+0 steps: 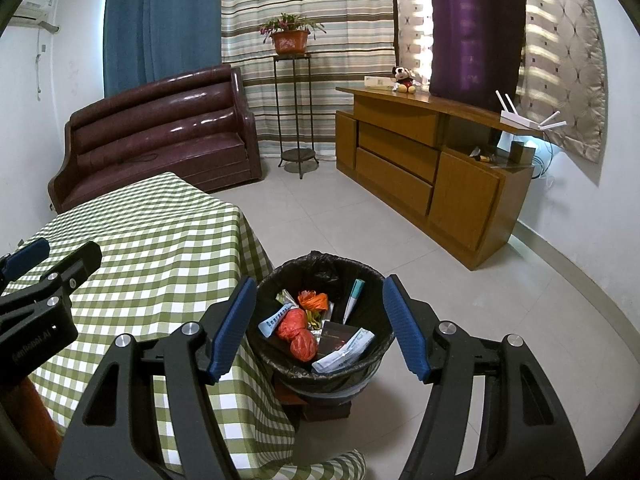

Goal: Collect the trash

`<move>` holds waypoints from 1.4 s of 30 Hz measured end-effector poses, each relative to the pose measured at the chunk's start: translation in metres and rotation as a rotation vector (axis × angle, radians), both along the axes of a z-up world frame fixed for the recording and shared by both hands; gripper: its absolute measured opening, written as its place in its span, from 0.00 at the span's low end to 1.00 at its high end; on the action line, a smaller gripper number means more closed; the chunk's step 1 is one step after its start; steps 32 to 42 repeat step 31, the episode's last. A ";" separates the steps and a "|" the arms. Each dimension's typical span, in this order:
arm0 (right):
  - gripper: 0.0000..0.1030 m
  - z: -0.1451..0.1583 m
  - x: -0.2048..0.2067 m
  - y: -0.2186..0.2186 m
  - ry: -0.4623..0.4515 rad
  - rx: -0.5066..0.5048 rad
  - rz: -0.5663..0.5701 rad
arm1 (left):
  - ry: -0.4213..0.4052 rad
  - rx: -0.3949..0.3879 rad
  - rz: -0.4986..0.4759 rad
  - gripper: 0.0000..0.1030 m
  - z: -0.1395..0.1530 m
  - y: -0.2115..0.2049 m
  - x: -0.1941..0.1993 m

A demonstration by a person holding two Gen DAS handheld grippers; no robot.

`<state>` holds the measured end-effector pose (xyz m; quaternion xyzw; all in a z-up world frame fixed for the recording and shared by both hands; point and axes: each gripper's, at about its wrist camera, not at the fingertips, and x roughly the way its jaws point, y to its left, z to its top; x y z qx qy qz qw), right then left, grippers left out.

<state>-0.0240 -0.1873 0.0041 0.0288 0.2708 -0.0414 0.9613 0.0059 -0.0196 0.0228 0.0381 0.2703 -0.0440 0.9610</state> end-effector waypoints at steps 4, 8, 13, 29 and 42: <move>0.62 0.000 0.000 0.000 0.000 -0.001 0.001 | -0.009 0.004 0.006 0.79 0.000 0.000 0.000; 0.62 0.001 -0.001 0.000 0.002 -0.001 0.001 | -0.022 0.020 0.002 0.81 0.001 -0.004 0.000; 0.62 0.001 0.000 0.001 0.001 -0.001 0.000 | -0.032 0.025 -0.028 0.81 0.000 -0.009 0.000; 0.63 0.001 0.000 0.003 0.008 -0.008 0.005 | -0.004 0.022 -0.028 0.81 -0.005 -0.001 0.007; 0.63 0.001 -0.001 0.004 0.014 -0.008 0.008 | 0.008 0.019 -0.028 0.81 -0.006 0.003 0.009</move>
